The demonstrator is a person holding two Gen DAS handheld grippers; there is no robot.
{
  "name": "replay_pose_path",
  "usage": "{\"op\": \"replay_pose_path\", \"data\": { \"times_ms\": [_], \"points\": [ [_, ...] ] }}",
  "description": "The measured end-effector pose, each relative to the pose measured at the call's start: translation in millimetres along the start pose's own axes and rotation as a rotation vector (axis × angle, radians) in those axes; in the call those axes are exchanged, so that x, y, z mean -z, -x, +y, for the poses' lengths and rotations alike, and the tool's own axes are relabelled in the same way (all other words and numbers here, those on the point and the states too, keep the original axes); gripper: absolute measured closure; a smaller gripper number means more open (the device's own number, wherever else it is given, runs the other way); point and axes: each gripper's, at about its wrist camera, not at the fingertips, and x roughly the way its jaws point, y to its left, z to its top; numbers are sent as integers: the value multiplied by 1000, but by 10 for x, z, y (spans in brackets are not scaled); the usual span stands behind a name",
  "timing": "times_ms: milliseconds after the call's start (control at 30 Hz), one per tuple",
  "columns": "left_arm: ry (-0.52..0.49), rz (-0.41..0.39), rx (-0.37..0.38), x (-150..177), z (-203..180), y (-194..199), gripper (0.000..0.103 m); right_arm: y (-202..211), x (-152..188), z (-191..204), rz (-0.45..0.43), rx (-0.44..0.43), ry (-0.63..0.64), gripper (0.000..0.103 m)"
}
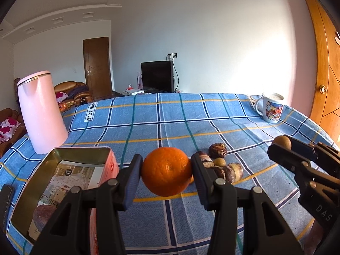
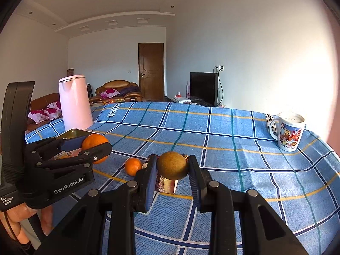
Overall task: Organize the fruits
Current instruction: 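Carry the orange and the yellow-brown fruit over the tin with both tools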
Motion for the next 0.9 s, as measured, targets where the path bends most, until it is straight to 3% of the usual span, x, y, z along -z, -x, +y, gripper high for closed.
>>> {"op": "replay_pose_path", "data": {
  "times_ms": [700, 900],
  "points": [
    [-16, -79, -35, 24, 28, 201, 54, 127, 8, 49, -75, 15, 25, 72],
    [13, -92, -56, 16, 296, 320, 54, 91, -144, 272, -66, -47, 54, 72]
  ]
}}
